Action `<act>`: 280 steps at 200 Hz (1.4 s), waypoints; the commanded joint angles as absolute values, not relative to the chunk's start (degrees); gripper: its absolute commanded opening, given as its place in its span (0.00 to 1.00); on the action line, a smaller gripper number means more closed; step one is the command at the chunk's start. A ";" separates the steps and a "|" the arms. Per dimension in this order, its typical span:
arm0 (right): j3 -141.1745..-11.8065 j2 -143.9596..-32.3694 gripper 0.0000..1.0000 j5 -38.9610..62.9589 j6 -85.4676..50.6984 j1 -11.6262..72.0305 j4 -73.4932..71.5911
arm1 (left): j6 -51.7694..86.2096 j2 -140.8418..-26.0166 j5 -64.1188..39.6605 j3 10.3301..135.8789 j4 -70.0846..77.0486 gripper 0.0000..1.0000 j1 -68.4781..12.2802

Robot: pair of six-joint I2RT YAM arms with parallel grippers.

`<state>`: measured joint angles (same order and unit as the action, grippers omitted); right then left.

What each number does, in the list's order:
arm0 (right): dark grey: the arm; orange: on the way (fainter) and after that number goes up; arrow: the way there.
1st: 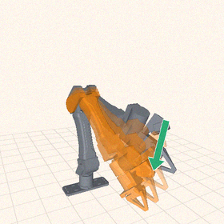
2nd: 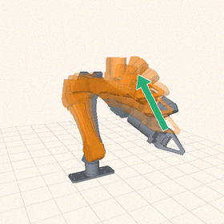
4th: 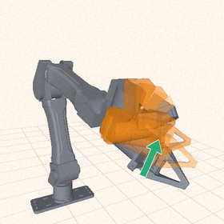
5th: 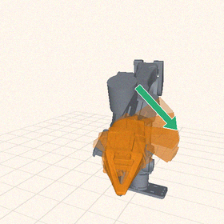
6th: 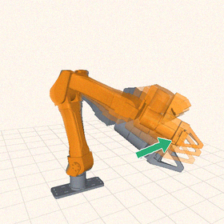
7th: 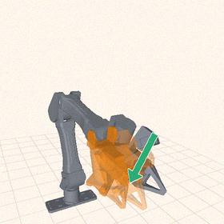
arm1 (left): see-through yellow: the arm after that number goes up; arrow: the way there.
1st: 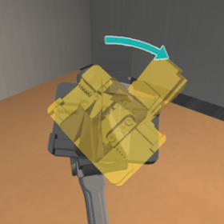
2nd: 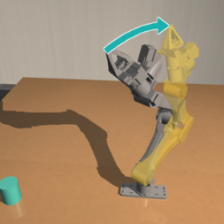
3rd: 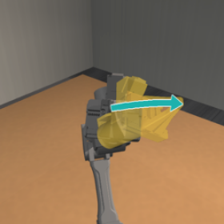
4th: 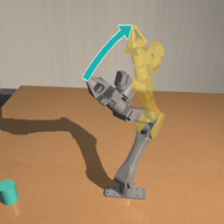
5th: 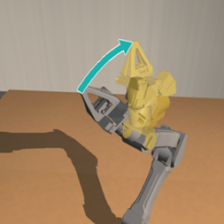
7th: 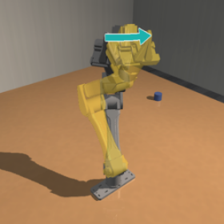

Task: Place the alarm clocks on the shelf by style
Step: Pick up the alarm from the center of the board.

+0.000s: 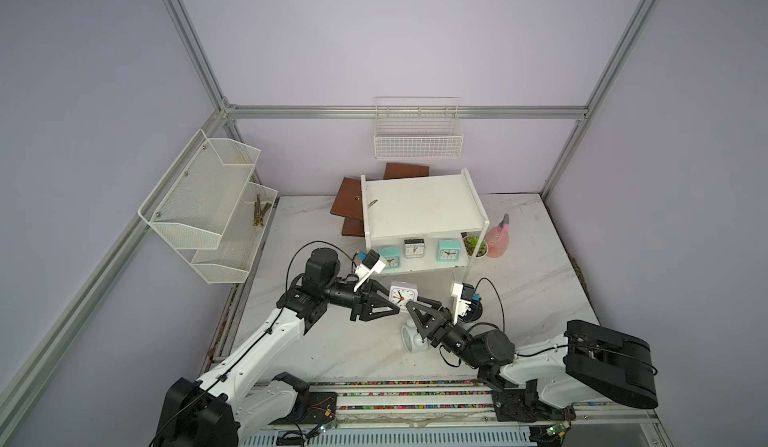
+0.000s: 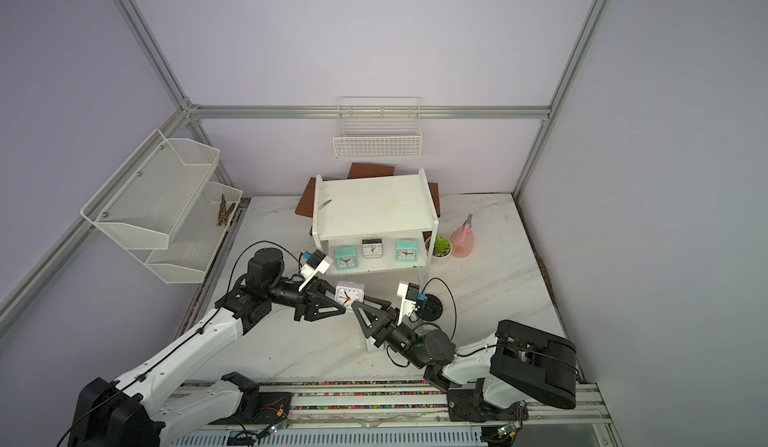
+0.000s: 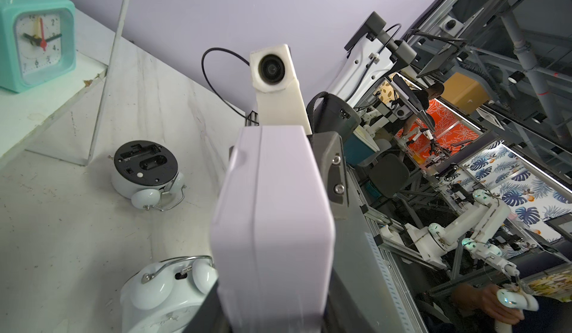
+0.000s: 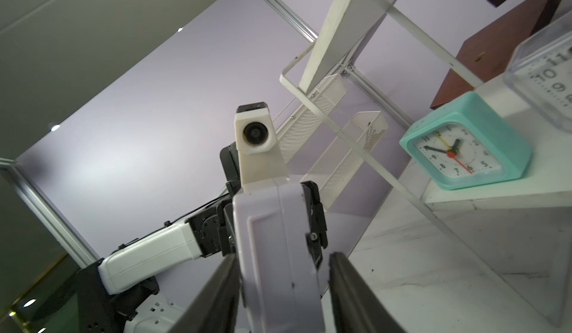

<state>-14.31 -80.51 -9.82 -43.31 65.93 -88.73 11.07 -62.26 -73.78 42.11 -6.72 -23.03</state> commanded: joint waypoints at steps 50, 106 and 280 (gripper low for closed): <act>-24.92 -54.69 0.75 -17.29 -21.71 65.43 -24.70 | -14.48 -61.50 -66.03 52.27 -37.72 0.20 -20.92; -43.93 -58.26 0.91 -14.18 -5.55 65.81 4.33 | -12.71 -57.16 -58.94 53.75 -42.94 0.21 -20.96; -46.44 -66.92 1.00 -30.56 25.62 75.59 -6.08 | -5.54 -65.14 -56.73 59.21 -50.91 0.20 -20.92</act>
<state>-46.44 -65.84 -28.23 23.35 75.29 -1.28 -6.37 -65.32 -54.74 57.54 -50.98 -21.12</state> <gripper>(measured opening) 0.999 0.334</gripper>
